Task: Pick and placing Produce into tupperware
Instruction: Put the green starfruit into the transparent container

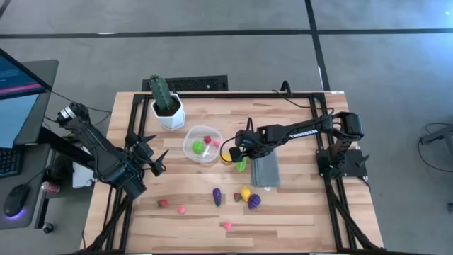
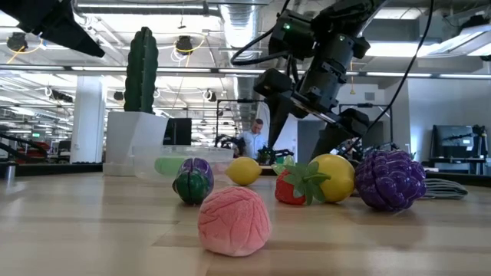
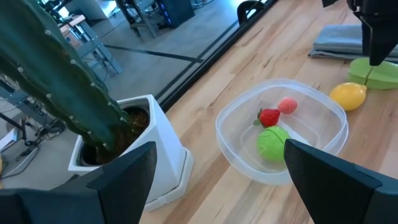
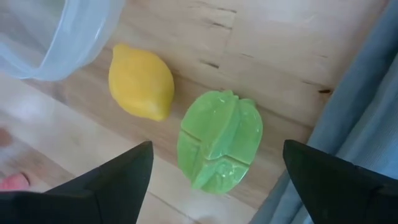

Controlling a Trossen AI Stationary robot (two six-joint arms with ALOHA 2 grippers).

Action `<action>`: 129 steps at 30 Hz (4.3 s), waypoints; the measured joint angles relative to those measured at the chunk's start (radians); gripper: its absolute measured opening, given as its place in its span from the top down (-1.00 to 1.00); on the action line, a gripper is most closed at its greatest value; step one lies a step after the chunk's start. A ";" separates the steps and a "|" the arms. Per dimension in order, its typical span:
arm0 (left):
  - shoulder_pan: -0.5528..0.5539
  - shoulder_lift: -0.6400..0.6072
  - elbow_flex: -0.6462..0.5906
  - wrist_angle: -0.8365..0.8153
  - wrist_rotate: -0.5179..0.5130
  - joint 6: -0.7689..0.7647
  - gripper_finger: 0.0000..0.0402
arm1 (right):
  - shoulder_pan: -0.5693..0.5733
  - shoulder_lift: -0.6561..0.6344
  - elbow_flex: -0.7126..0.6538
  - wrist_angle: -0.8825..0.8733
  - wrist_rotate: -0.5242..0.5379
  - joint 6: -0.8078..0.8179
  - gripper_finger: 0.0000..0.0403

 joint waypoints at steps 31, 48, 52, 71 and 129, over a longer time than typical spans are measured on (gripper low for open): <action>0.000 0.000 0.000 0.032 0.010 0.004 -0.71 | 0.046 0.103 0.004 0.074 0.005 0.072 -0.88; 0.000 0.000 0.000 0.033 0.003 0.005 -0.71 | 0.037 0.110 0.026 0.111 0.051 -0.077 -0.88; 0.000 0.000 0.000 0.033 0.003 0.005 -0.71 | 0.028 0.110 0.026 0.111 0.054 -0.087 -0.88; 0.000 0.000 0.001 0.080 0.004 0.000 -0.71 | 0.028 0.108 0.027 0.090 0.047 -0.162 -0.67; 0.000 0.000 0.001 0.078 0.001 0.000 -0.71 | 0.032 0.106 0.028 0.081 0.050 -0.182 -0.25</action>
